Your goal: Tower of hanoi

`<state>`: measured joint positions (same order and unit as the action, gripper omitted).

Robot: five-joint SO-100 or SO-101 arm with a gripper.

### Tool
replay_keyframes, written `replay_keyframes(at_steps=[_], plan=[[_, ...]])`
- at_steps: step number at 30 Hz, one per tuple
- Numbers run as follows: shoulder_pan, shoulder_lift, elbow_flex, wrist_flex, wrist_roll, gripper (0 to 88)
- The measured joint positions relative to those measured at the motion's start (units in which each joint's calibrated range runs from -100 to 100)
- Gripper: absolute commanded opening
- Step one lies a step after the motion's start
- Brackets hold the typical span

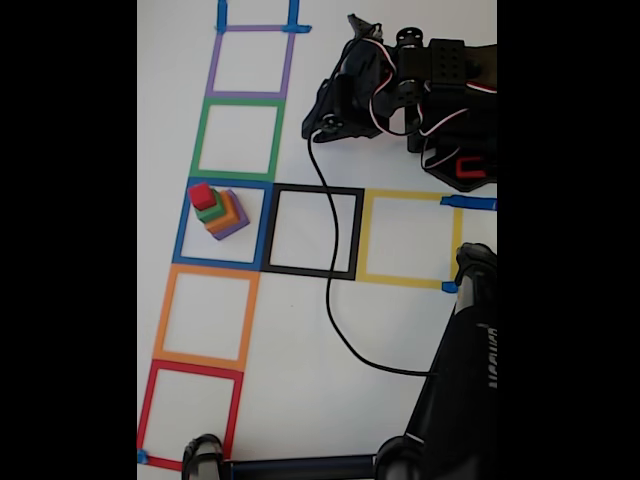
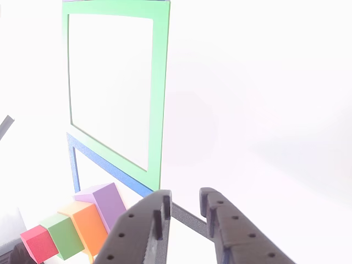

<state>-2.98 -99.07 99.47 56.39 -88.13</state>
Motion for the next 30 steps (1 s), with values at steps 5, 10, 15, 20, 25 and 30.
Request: replay_keyframes(at_steps=[5,10,15,20,25,30], plan=[[0.0,0.0,0.0,0.0,0.0,1.5],[0.0,0.0,0.0,0.0,0.0,1.5],[0.0,0.0,0.0,0.0,-0.2,1.5],[0.0,0.0,0.0,0.0,-0.2,1.5],[0.0,0.0,0.0,0.0,-0.2,1.5],[0.0,0.0,0.0,0.0,0.5,1.5]])
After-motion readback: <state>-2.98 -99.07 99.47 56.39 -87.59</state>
